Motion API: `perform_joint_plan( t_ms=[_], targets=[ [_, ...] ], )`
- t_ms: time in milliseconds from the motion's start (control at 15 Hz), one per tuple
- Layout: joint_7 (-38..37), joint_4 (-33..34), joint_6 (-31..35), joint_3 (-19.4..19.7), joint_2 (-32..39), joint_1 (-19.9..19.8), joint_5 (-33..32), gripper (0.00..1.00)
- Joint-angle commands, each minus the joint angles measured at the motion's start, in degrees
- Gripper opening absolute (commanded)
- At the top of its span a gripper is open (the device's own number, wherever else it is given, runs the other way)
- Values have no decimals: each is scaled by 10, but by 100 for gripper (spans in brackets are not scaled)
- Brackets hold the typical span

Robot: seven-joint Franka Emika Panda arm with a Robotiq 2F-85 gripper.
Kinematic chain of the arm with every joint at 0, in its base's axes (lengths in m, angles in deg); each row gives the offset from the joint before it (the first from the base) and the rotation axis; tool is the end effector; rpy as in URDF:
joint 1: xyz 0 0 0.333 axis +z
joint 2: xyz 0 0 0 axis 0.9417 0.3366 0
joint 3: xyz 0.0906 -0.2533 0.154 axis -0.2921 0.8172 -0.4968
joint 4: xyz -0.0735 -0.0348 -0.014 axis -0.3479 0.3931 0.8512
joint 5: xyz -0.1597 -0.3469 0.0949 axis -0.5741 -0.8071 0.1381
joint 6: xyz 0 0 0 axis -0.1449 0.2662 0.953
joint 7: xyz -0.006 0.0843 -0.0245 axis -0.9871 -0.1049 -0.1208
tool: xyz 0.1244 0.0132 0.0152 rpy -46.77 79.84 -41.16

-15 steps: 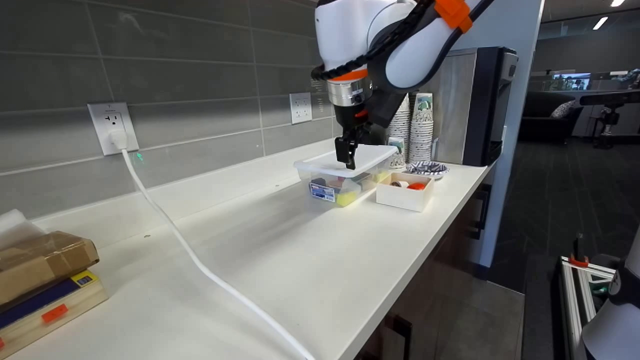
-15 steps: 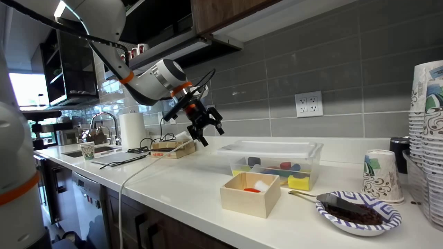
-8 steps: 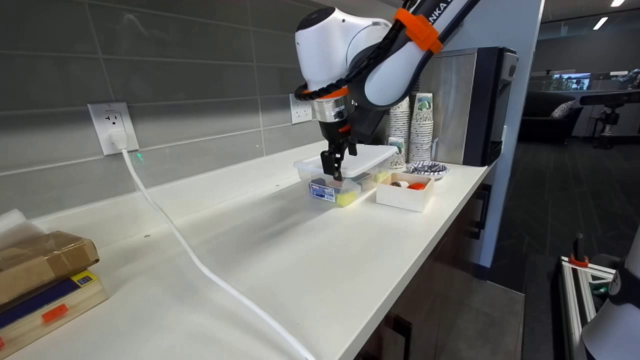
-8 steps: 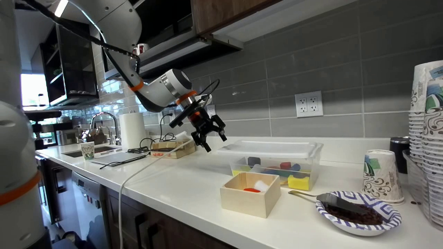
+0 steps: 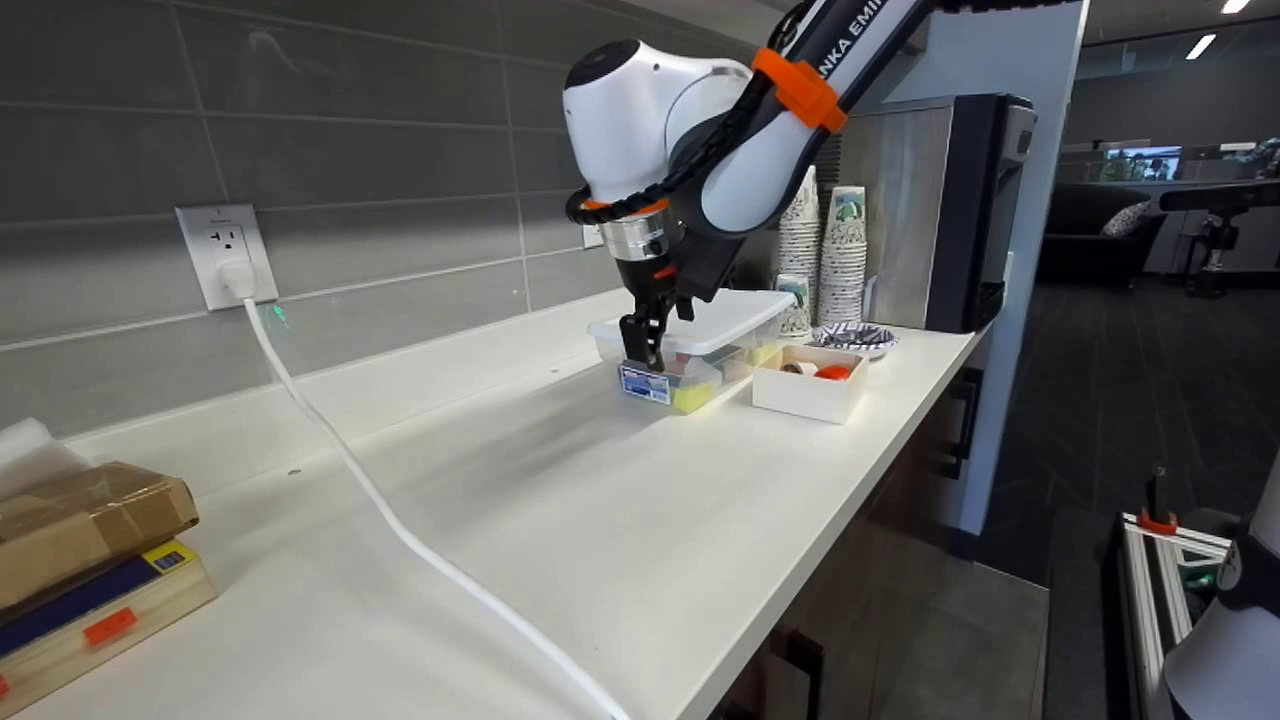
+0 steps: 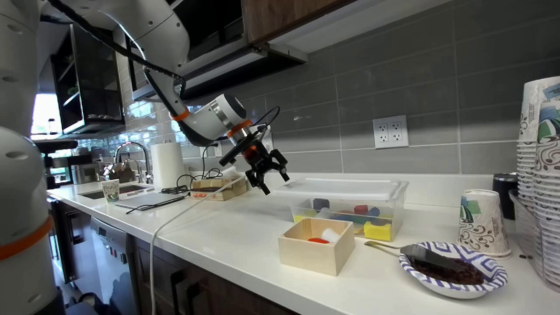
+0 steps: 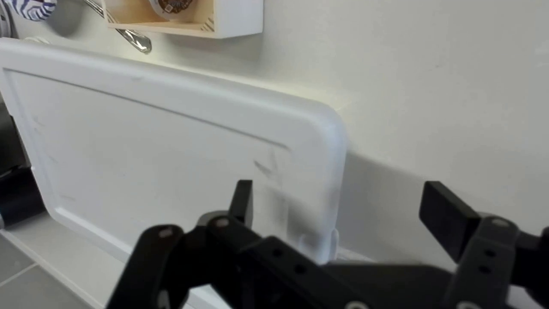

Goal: Remove the lid from the container

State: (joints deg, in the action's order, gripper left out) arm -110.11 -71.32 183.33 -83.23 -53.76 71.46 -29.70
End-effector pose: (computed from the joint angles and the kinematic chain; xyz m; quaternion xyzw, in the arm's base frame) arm 0.5441 0.0305 0.3051 0.9597 0.0673 0.0748 0.2625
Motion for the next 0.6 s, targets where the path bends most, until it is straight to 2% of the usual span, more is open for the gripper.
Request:
perform_joint_plan(
  t_ms=[0,67,133,200,533],
  targets=[
    [-19,27,-13,15,22,20,-20,100],
    [-21,30,-14,17,25,23,-21,75],
    [-22,32,-16,19,27,25,-23,75],
    [-22,34,-17,21,29,27,-24,68],
    [-19,38,-27,27,36,32,-25,26]
  ],
)
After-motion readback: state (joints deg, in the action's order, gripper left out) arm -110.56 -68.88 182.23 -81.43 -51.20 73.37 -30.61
